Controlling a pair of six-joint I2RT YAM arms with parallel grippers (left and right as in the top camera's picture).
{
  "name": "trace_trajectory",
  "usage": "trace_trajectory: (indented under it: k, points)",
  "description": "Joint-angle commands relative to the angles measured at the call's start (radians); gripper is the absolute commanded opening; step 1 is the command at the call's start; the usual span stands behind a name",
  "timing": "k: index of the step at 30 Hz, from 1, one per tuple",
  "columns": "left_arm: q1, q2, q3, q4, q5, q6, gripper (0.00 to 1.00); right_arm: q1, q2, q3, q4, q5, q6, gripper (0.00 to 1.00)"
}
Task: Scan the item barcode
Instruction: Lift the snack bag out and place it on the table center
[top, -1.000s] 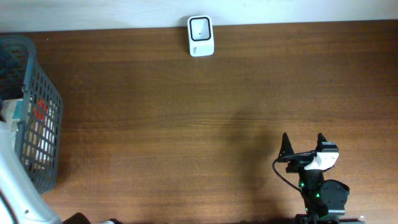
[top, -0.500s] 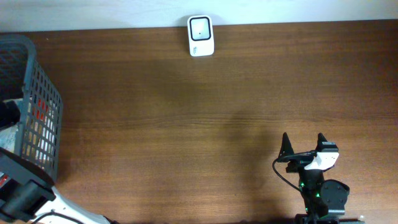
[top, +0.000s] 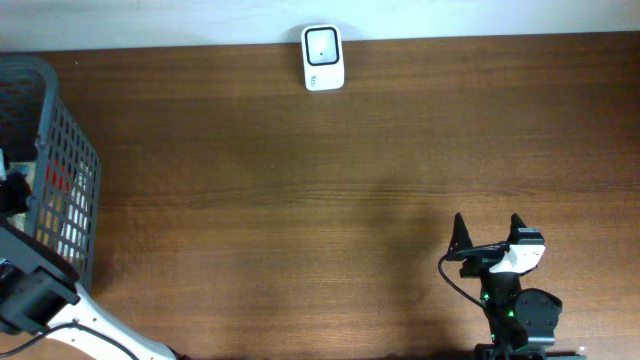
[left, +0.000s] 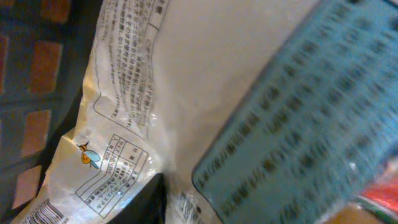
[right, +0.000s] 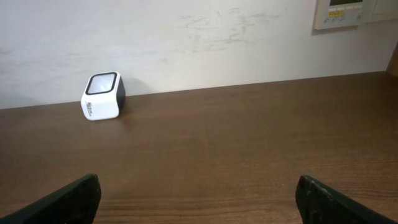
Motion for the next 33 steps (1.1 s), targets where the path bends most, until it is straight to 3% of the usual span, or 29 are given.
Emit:
trace_trajectory:
  k: [1, 3, 7, 10, 12, 19, 22, 25, 30, 33]
  points:
    - [0.012, 0.056, 0.020, -0.024, -0.093, -0.064, 0.09, 0.006, -0.007, -0.005, -0.004, -0.006, 0.006, 0.99]
    - [0.010, 0.052, 0.034, -0.033, -0.093, -0.064, 0.00, 0.006, -0.007, -0.005, -0.004, -0.006, 0.006, 0.99]
    - [0.009, 0.025, 0.070, -0.070, -0.069, -0.065, 0.00, 0.006, -0.007, -0.005, -0.004, -0.006, 0.006, 0.99]
    - [0.009, -0.086, 0.089, -0.061, 0.009, -0.081, 0.00, 0.006, -0.007, -0.005, -0.004, -0.006, 0.006, 0.99]
    - [0.009, -0.236, 0.095, 0.014, 0.011, -0.156, 0.00, 0.006, -0.007, -0.005, -0.004, -0.006, 0.006, 0.99]
    - [-0.003, -0.645, 0.095, 0.200, 0.411, -0.312, 0.00, 0.006, -0.007, -0.005, -0.004, -0.006, 0.006, 0.99]
    - [-0.217, -0.793, 0.095, 0.165, 0.455, -0.323, 0.00, 0.006, -0.007, -0.005, -0.004, -0.006, 0.006, 0.99]
    - [-0.503, -0.816, 0.092, 0.054, 0.455, -0.253, 0.00, 0.006, -0.007, -0.005, -0.004, -0.006, 0.006, 0.99]
    - [-0.956, -0.666, -0.011, -0.101, 0.451, -0.127, 0.00, 0.006, -0.007, -0.005, -0.004, -0.006, 0.006, 0.99]
    - [-1.114, -0.513, -0.079, -0.093, 0.451, -0.123, 0.00, 0.006, -0.007, -0.005, -0.004, -0.006, 0.006, 0.99]
